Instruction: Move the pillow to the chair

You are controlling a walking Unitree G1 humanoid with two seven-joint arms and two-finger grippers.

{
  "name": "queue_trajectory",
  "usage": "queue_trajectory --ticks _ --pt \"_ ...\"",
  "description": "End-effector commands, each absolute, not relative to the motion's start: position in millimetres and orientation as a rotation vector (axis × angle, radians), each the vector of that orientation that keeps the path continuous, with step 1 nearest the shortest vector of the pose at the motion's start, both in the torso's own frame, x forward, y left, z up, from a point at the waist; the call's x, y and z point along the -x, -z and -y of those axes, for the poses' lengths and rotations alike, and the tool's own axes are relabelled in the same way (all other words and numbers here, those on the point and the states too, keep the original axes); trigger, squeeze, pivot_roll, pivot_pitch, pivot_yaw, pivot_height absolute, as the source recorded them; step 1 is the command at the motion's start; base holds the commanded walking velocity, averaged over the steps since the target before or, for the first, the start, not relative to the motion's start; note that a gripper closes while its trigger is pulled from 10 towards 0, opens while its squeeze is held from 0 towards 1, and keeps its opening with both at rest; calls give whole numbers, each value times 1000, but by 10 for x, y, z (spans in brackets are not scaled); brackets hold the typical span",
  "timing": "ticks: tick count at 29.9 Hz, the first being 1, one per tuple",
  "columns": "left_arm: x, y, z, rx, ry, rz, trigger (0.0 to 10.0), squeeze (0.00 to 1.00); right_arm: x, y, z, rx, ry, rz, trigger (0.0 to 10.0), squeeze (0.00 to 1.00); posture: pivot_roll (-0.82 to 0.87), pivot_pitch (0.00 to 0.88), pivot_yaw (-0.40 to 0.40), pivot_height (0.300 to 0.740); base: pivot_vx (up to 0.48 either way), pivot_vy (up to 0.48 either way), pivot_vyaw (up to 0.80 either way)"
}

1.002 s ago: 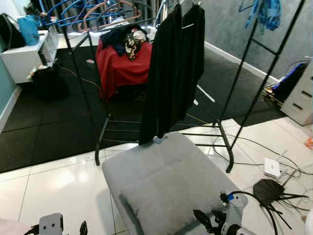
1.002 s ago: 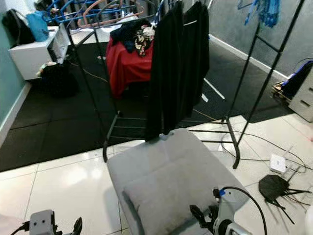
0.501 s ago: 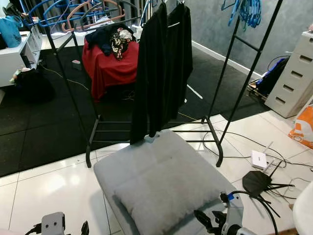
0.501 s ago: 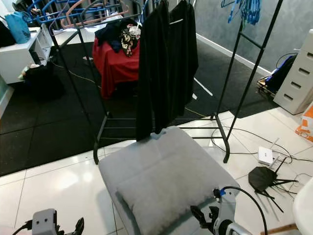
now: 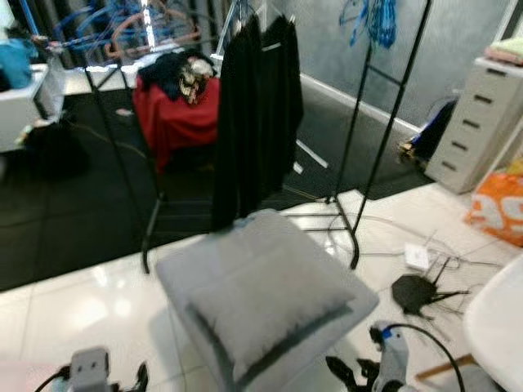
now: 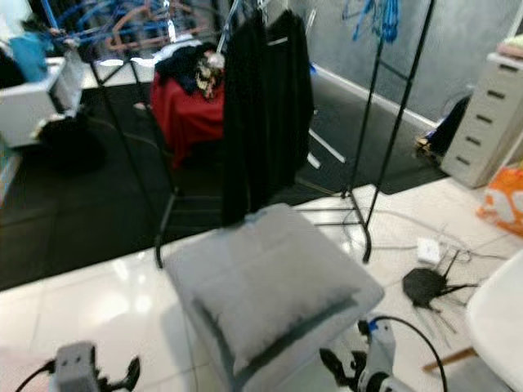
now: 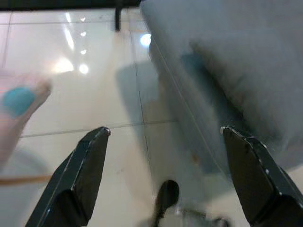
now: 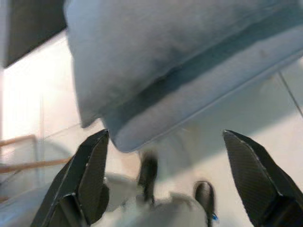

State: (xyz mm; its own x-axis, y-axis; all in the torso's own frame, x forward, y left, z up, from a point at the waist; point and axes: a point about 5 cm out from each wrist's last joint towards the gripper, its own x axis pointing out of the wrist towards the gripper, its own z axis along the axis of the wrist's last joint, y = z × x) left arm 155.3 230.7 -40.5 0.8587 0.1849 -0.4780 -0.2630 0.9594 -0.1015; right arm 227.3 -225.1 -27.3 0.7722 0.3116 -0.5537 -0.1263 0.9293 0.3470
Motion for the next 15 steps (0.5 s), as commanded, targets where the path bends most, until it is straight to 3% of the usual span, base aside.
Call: queue_trajectory --ticks 1,4,5,15 --pt "-1597 389 -2324 111 -215 -493 10000 0 -2262 266 2274 -323 -229 -621 10000 0 -145 53 -39 740 0 0 0" --pt "-1590 395 -2321 107 -207 -504 10000 0 -2267 259 2272 -318 -233 -612 10000 0 -145 53 -39 740 0 0 0" --pt "-1569 405 -2298 98 -202 -513 10000 0 -2279 244 2276 -284 -252 -604 10000 0 -145 54 -40 740 0 -480 800" --pt "-1558 410 -2247 117 -223 -509 10000 0 -2284 243 2274 -298 -262 -611 10000 0 -145 58 -45 740 0 0 800"
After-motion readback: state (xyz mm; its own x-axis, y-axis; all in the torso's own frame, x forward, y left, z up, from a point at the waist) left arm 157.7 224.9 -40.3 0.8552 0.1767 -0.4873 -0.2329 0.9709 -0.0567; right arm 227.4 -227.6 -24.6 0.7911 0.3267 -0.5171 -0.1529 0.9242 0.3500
